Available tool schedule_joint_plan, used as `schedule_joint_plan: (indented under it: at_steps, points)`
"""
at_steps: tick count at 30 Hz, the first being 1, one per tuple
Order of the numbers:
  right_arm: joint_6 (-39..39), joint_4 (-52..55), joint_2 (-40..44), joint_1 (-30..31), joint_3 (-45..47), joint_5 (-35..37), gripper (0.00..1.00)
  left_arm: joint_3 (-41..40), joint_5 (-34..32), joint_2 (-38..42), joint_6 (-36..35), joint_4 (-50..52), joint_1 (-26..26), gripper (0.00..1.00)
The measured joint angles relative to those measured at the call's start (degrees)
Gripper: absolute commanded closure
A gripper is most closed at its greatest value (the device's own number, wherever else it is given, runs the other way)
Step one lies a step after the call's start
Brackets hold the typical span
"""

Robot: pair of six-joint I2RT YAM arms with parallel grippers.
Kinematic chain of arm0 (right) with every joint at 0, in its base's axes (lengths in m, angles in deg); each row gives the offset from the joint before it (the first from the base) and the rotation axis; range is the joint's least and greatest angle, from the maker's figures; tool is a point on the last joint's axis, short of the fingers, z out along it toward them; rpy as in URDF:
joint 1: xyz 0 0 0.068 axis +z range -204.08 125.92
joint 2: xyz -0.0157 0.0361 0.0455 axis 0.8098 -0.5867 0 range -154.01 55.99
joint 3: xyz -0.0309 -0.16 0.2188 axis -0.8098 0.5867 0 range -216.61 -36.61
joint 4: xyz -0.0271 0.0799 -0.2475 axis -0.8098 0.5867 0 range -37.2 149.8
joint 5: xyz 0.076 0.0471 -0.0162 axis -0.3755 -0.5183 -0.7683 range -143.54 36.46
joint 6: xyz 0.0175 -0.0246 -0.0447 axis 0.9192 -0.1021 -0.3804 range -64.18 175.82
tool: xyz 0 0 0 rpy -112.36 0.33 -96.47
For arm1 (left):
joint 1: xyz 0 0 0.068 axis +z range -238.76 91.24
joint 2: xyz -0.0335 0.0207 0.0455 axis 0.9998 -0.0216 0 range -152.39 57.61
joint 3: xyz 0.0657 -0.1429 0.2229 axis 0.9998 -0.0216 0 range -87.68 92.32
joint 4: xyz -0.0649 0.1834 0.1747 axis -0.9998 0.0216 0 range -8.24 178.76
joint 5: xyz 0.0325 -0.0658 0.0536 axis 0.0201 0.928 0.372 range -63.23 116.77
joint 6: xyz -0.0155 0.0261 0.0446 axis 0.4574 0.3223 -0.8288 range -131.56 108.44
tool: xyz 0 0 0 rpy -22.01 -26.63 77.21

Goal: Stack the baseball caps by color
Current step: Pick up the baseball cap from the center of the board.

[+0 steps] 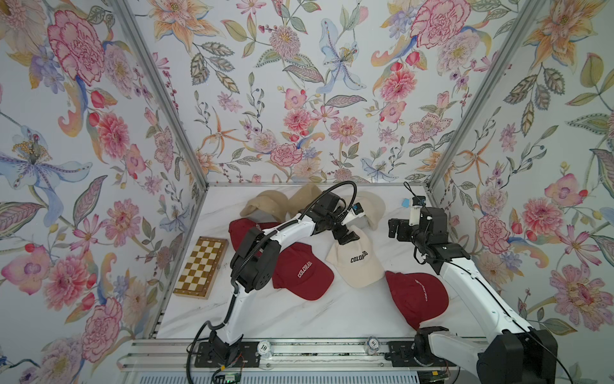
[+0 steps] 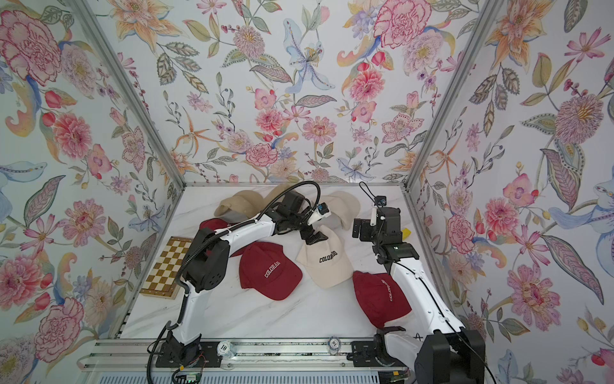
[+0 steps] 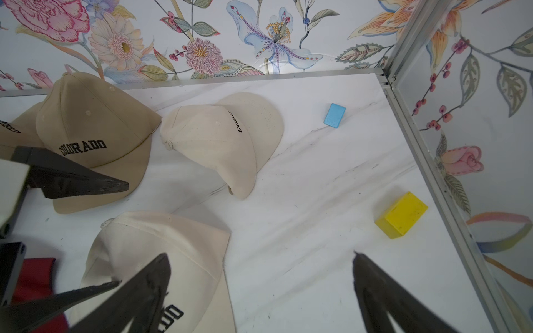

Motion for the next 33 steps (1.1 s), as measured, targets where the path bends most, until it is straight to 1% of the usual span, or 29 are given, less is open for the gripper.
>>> schedule_joint_plan:
  at_steps: [4, 7, 10, 16, 18, 20, 25, 27, 31, 33]
  points:
    - [0.0, 0.0, -0.4, 0.0, 0.0, -0.1, 0.01, 1.7, 3.8, -1.6, -0.2, 3.5, 0.4, 0.1]
    - [0.2, -0.4, -0.4, 0.0, 0.0, -0.3, 0.01, 3.1, 5.1, -2.7, -0.2, 5.8, 0.6, 0.14]
    - [0.2, -0.7, -0.4, 0.0, 0.0, -0.5, 0.01, 4.0, 5.3, -3.3, -0.1, 8.1, 1.0, 0.17]
    - [0.4, -0.9, -0.4, 0.0, 0.0, -0.9, 0.01, 4.3, 5.0, -3.4, 0.0, 11.0, 1.9, 0.2]
    - [0.6, -0.9, -0.4, 0.0, 0.1, -1.1, 0.01, 4.3, 5.0, -3.4, 0.1, 11.8, 2.0, 0.24]
    - [0.8, -0.9, -0.4, 0.0, 0.1, -1.3, 0.01, 4.3, 5.0, -3.4, 0.1, 12.3, 2.0, 0.32]
    - [1.1, -1.7, -0.4, 0.0, 0.7, -1.4, 0.01, 4.3, 5.0, -3.4, 0.2, 13.6, 2.2, 0.69]
    - [1.3, -2.0, -0.4, 0.0, 1.0, -1.4, 0.01, 4.4, 5.1, -3.4, 0.3, 14.0, 2.3, 0.8]
    - [1.4, -2.2, -0.4, 0.0, 1.2, -1.4, 0.01, 5.2, 5.0, -3.4, 1.1, 14.9, 2.4, 0.99]
    - [1.5, -2.4, -0.4, 0.0, 1.2, -1.8, 0.01, 6.2, 5.0, -3.3, 1.7, 15.4, 2.5, 1.0]
